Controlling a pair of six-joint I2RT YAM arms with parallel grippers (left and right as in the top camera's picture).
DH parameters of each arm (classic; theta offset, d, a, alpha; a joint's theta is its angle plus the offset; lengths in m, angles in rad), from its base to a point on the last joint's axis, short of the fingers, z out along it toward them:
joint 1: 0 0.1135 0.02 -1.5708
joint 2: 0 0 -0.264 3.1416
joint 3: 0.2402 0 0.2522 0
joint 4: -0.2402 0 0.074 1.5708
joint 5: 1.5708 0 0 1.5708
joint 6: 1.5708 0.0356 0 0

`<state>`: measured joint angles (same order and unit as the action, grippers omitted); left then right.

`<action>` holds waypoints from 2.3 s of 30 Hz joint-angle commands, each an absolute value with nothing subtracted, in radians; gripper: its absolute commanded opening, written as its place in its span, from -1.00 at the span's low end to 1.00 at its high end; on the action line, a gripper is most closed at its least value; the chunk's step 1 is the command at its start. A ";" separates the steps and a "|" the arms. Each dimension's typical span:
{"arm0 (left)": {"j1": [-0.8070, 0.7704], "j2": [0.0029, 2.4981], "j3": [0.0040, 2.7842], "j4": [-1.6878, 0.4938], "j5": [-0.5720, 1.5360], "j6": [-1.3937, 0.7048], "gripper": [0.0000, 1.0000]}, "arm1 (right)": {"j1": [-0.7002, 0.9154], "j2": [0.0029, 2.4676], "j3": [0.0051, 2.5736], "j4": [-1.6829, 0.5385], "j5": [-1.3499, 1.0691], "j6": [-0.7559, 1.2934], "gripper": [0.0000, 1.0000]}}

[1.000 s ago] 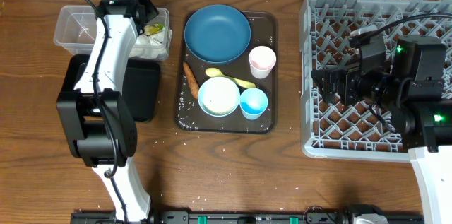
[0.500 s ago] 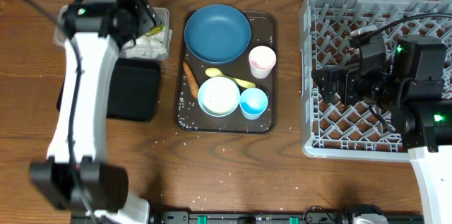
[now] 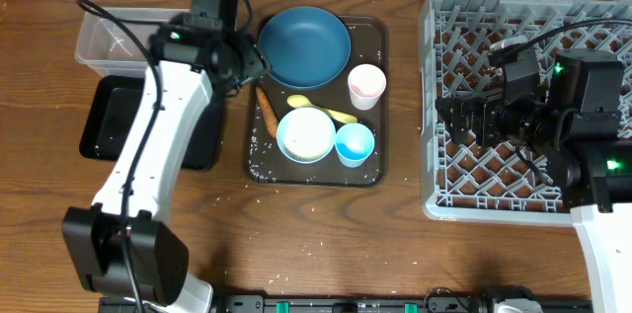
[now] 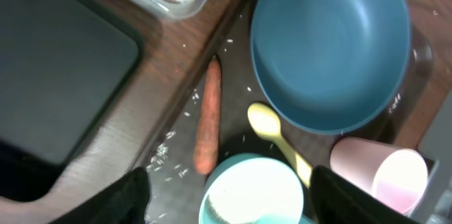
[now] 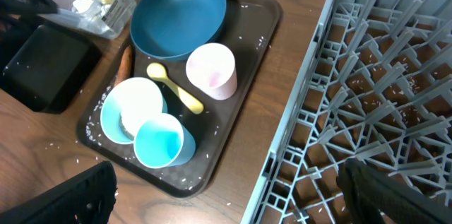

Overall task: Sort waste into correct bins and load items into the dishwasher rack
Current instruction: 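Grasp the orange carrot on the tray with left gripper, then move carrot left and release it onto the black tray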

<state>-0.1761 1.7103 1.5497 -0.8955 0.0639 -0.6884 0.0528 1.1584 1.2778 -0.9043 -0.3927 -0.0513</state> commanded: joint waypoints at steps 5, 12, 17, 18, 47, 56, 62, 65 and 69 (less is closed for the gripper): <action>-0.201 1.721 1.322 -0.677 0.060 -0.818 0.30 | 0.059 1.159 1.294 -0.910 -0.401 -0.038 0.98; -0.244 1.774 1.240 -0.569 0.022 -0.818 0.28 | 0.059 1.159 1.294 -0.917 -0.401 -0.038 0.98; -0.250 1.857 1.240 -0.551 0.007 -0.817 0.28 | 0.059 1.159 1.294 -0.921 -0.400 -0.038 0.98; -0.250 1.874 1.240 -0.550 0.007 -0.817 0.27 | 0.059 1.159 1.294 -0.921 -0.400 -0.038 0.99; -0.212 1.730 1.277 -0.598 0.019 -0.818 -0.88 | 0.059 1.159 1.294 -0.916 -0.400 -0.038 0.99; 0.027 1.535 1.273 -0.811 -0.041 -0.971 -0.88 | 0.059 1.159 1.294 -0.906 -0.400 -0.038 0.99; 0.171 1.605 1.222 -0.778 -0.148 -1.053 -0.88 | 0.059 1.159 1.294 -0.905 -0.401 -0.038 0.99; 0.208 1.676 1.206 -0.723 -0.147 -1.053 -0.88 | 0.059 1.159 1.294 -0.905 -0.401 -0.038 0.99; 0.214 1.786 1.205 -0.712 -0.147 -1.053 -0.87 | 0.059 1.159 1.294 -0.910 -0.401 -0.035 0.99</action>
<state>0.2138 1.7271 1.2175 -0.7120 -0.1196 -1.0309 0.0528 1.1584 1.2778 -0.9085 -0.3927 -0.0509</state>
